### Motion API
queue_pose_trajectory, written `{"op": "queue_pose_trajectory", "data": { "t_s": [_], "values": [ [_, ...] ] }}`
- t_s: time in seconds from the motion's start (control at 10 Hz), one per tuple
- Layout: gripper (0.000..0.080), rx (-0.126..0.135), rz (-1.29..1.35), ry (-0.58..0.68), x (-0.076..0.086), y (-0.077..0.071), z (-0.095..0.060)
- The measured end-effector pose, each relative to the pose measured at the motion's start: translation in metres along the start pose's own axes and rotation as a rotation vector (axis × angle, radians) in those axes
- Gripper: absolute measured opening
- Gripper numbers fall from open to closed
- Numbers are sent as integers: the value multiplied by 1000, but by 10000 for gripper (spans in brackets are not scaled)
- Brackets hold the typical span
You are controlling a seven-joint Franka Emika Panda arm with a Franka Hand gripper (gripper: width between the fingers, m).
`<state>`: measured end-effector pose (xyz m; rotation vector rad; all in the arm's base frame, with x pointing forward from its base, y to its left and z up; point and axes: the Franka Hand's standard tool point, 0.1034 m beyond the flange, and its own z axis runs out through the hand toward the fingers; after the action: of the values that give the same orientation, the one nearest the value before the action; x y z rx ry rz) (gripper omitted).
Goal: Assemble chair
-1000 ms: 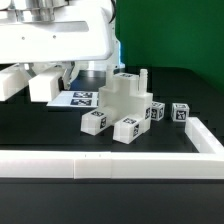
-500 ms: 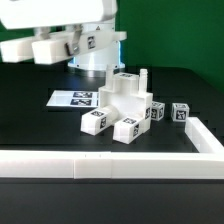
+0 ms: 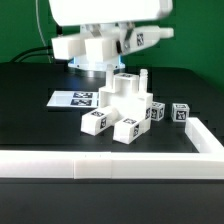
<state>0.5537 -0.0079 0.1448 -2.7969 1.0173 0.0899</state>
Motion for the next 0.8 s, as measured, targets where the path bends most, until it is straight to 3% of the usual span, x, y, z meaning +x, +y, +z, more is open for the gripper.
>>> {"op": "queue_pose_trajectory", "data": {
  "t_s": [0.2, 0.3, 0.5, 0.6, 0.7, 0.8],
  "values": [
    [284, -8, -6, -3, -2, 0, 3],
    [284, -43, -52, 1, -9, -2, 5],
    [284, -73, -116, 10, -18, -12, 6],
    [284, -74, -129, 19, -18, -14, 9],
    [284, -52, -107, 26, -14, -13, 10],
    [284, -53, -108, 26, -15, -13, 10]
  ]
}}
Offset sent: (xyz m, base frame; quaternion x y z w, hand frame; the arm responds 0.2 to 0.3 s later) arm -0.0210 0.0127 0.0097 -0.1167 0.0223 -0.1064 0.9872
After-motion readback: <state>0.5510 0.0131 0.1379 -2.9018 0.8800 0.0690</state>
